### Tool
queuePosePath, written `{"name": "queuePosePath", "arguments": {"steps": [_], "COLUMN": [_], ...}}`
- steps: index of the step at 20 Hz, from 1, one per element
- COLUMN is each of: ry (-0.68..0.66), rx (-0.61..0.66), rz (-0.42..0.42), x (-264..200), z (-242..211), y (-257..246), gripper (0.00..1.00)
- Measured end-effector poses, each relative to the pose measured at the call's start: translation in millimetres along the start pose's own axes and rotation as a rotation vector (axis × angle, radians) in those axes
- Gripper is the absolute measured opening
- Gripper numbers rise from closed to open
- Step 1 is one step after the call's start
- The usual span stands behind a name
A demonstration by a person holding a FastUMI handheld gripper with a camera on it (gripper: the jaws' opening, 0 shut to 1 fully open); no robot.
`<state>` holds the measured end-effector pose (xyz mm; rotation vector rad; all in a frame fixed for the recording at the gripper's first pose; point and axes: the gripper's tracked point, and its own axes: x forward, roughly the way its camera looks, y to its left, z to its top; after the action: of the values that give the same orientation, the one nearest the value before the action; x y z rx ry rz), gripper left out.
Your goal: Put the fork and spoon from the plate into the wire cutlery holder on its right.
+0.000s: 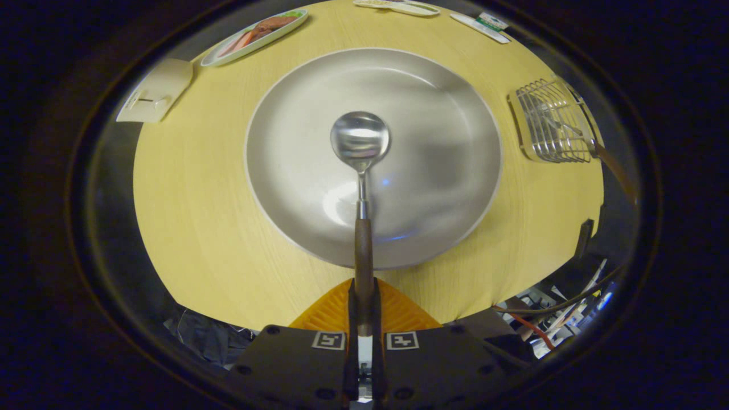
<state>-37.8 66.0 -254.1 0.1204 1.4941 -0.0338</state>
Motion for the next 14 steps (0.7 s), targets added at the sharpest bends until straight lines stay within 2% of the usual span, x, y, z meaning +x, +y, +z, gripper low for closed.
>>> {"name": "queuePosePath", "arguments": {"steps": [4, 6, 7, 14], "ry": [-0.005, -0.001, -0.003, -0.043], "rx": [0.026, 0.022, 0.020, 0.117], "rz": [0.007, -0.004, 0.002, 0.084], "x": [-19.9, -28.2, -33.8, -83.3], "z": [2.2, 4.8, 6.7, 22.1], "y": [4.6, 3.3, 5.0, 15.2], "gripper": [0.12, 0.05, 0.05, 0.04]}}
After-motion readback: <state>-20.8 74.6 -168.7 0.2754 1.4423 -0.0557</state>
